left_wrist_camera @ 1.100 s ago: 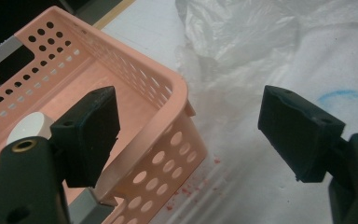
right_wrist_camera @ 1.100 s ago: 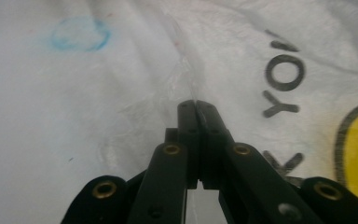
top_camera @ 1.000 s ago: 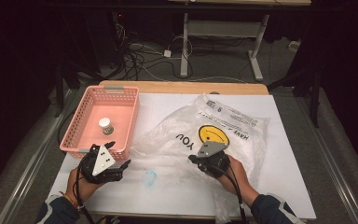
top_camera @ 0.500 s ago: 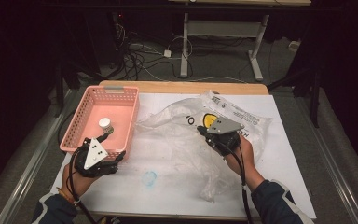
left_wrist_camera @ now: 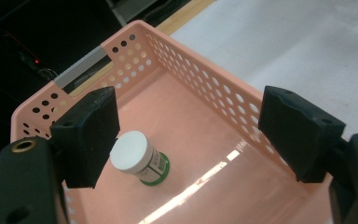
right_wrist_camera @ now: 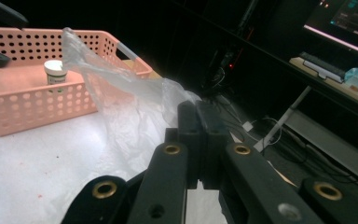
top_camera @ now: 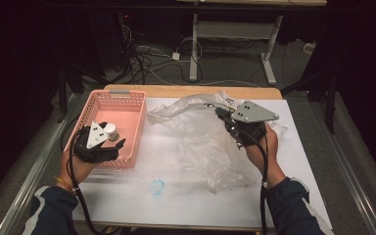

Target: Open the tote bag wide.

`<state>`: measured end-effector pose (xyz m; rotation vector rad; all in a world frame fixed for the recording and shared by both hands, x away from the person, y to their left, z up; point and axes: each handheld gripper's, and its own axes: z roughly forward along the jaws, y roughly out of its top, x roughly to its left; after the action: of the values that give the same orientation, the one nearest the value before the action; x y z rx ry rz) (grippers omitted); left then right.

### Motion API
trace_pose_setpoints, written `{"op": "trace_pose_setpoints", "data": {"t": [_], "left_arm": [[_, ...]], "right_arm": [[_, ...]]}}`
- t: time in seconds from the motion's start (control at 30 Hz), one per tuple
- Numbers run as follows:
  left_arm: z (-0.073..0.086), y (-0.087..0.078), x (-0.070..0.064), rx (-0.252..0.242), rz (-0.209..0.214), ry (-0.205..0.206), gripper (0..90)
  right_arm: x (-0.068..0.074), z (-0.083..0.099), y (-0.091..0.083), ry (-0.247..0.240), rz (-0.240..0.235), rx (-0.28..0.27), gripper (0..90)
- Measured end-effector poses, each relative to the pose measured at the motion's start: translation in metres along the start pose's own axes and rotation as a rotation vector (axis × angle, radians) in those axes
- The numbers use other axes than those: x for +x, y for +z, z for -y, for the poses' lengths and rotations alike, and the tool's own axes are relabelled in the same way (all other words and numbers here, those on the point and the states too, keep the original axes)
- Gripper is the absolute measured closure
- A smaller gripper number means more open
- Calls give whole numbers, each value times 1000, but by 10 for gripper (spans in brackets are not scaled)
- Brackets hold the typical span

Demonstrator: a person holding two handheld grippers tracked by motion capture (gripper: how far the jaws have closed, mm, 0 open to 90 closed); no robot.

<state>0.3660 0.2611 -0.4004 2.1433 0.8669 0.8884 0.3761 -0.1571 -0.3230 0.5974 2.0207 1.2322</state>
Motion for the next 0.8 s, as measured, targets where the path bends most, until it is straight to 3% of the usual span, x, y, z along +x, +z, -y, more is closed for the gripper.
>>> {"op": "trace_pose_setpoints", "data": {"t": [0.07, 0.2, 0.27, 0.37, 0.53, 0.67, 0.8], "left_arm": [[-4, 10, 8, 18, 2, 4, 202], [-5, 32, 20, 114, -1, 29, 202], [-5, 40, 29, 152, 24, 8, 201], [-7, 53, 38, 224, 25, 10, 197], [-7, 70, 54, 294, 53, -53, 206], [-2, 87, 58, 388, 58, -61, 218], [3, 94, 63, 427, 59, -102, 300]], "right_arm": [[1, 1, 1, 0, -6, 5, 900], [6, 7, 7, -11, -19, 28, 900], [5, 9, 9, 2, -30, 29, 900], [6, 10, 10, 0, -39, 31, 900], [11, 14, 12, -18, -65, 43, 900], [11, 15, 12, -19, -82, 41, 900], [11, 16, 12, -17, -92, 42, 900]]}}
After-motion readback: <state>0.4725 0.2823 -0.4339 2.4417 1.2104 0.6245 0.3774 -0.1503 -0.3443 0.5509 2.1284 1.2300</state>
